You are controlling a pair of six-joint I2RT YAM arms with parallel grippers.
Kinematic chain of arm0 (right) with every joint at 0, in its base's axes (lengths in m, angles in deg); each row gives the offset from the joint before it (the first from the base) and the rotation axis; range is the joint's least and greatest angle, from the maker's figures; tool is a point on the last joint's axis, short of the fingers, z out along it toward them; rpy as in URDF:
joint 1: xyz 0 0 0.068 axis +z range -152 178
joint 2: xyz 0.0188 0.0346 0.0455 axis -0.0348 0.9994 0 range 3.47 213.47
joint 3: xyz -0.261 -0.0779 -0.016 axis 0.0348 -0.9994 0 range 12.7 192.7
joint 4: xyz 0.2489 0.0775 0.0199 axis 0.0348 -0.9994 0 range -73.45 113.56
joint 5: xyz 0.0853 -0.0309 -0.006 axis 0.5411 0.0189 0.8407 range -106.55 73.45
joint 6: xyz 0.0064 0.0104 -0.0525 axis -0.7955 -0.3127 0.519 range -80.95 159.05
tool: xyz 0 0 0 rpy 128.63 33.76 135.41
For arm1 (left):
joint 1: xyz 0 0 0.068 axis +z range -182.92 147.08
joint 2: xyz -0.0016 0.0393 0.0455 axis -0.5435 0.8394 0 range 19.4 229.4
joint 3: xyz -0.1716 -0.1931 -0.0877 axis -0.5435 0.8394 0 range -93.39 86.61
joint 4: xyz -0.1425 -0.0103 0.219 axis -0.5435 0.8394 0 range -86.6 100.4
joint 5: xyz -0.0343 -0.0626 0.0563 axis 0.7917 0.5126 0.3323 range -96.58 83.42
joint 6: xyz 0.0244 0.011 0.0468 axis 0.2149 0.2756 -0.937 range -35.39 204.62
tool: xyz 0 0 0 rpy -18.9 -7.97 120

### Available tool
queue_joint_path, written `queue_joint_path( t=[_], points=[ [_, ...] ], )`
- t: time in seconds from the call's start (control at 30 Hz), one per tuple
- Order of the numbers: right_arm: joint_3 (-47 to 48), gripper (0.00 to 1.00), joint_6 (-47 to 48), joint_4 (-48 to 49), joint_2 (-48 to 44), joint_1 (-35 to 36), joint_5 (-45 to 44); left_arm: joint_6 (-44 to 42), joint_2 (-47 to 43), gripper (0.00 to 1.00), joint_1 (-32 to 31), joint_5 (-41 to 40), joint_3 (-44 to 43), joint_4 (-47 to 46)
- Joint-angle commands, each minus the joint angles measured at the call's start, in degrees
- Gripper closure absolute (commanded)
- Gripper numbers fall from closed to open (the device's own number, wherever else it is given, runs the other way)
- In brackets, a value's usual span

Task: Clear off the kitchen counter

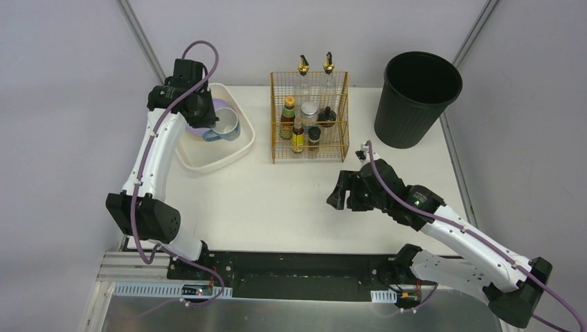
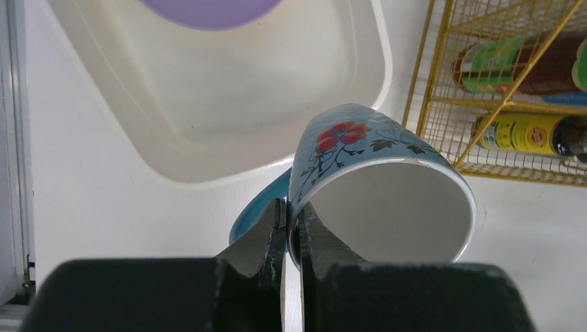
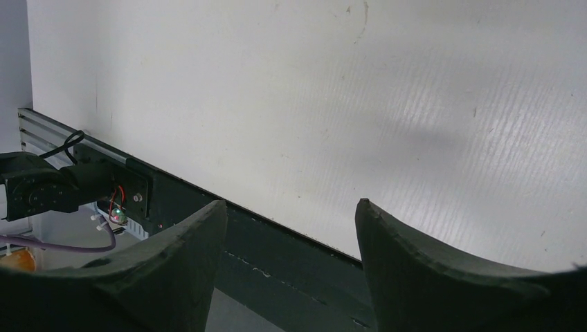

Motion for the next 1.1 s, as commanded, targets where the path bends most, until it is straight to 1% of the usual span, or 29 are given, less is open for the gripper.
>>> queue_joint_path(
  t=[0.0, 0.27, 0.43, 0.57, 0.67, 0.97, 1.07],
  points=[
    [-0.3, 0.29, -0.5, 0.9, -1.0, -0.1, 0.6, -0.3, 3.4, 1.0, 3.5, 3.0, -4.7, -2.4],
    [-1.2, 0.29, -0.4, 0.5, -2.2, -0.1, 0.3, 0.4, 11.0, 1.0, 7.7, 5.8, -6.2, -3.9],
    [-1.5, 0.28, -0.3, -0.2, -2.8, -0.1, -0.1, 1.0, 14.9, 1.0, 7.7, 7.4, -5.2, -5.9],
    [-2.1, 0.28, -0.8, -0.5, -3.5, -0.1, 0.1, 1.8, 16.9, 1.0, 7.7, 7.1, -4.0, -8.5],
    [-3.0, 0.28, -1.5, -0.6, -4.3, -0.1, 0.3, 2.0, 18.7, 1.0, 8.9, 6.3, -4.0, -9.5],
    [-4.3, 0.28, -2.3, -0.9, -5.0, -0.1, 0.0, 2.4, 22.1, 1.0, 9.0, 3.7, -3.2, -10.8],
    [-4.4, 0.28, -2.2, -0.6, -4.5, -0.1, 0.1, 2.2, 22.9, 1.0, 9.0, 4.0, -2.6, -11.3]
  ],
)
